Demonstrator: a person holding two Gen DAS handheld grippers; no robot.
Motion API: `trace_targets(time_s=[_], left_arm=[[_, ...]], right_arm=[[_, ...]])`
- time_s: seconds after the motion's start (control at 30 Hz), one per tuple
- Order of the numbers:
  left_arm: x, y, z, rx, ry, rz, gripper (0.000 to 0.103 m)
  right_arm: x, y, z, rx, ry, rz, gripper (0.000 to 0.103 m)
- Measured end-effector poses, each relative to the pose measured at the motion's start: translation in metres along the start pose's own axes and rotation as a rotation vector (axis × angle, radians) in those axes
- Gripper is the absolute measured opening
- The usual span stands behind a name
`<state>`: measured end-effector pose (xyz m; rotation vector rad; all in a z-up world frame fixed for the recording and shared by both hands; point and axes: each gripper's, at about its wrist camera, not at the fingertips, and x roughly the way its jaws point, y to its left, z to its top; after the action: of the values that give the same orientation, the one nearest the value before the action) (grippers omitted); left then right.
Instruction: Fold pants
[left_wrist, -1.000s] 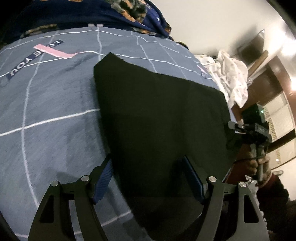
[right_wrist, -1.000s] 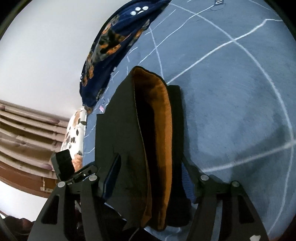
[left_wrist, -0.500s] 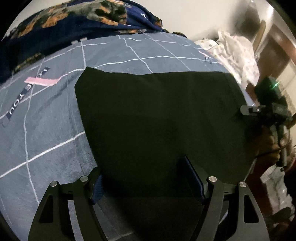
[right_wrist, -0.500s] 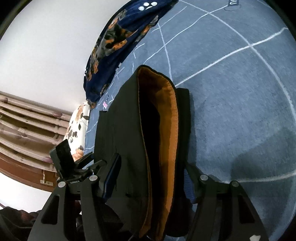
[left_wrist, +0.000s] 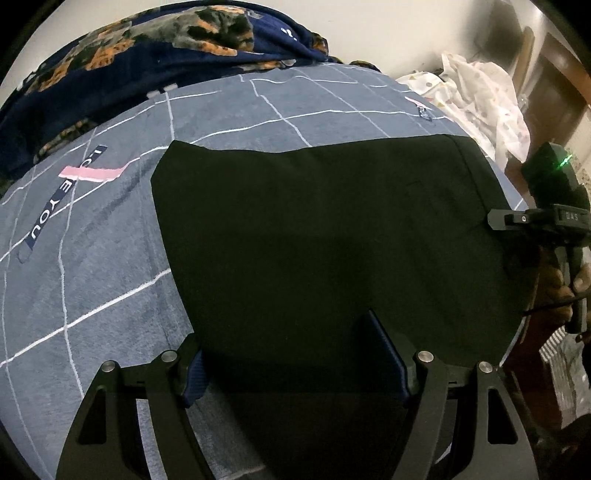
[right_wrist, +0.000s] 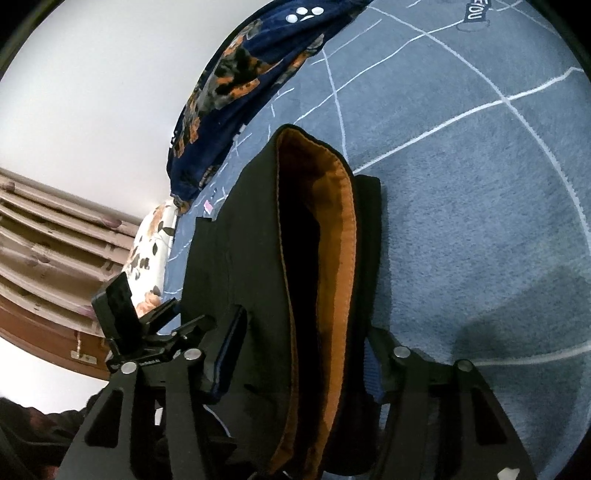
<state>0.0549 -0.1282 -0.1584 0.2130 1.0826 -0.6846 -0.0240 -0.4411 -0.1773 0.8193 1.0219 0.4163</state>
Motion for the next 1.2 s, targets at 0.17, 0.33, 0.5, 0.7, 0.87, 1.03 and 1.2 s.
trace_targets(time_s=[0.17, 0.33, 0.5, 0.7, 0.87, 1.03, 1.2], left_arm=[[0.000, -0.002, 0.001, 0.005, 0.001, 0.010, 0.075], [0.001, -0.002, 0.002, 0.004, 0.004, 0.010, 0.075], [0.002, -0.002, 0.003, 0.004, 0.008, 0.014, 0.075], [0.003, -0.001, 0.003, 0.002, 0.009, 0.019, 0.077], [0.004, 0.000, 0.003, -0.004, 0.010, 0.020, 0.078], [0.005, 0.001, 0.004, -0.006, 0.009, 0.027, 0.082], [0.005, 0.006, 0.004, -0.017, 0.015, -0.018, 0.085]], right_arm=[[0.000, -0.001, -0.001, -0.012, -0.008, -0.019, 0.041], [0.000, -0.004, -0.003, -0.007, -0.012, -0.005, 0.040], [-0.002, -0.005, -0.005, -0.003, -0.017, 0.004, 0.040], [-0.004, -0.007, -0.008, 0.007, -0.030, 0.013, 0.040], [-0.004, -0.008, -0.009, 0.015, -0.035, 0.016, 0.038], [-0.005, -0.008, -0.009, 0.017, -0.038, 0.018, 0.038], [-0.006, -0.008, -0.010, 0.016, -0.041, 0.020, 0.038]])
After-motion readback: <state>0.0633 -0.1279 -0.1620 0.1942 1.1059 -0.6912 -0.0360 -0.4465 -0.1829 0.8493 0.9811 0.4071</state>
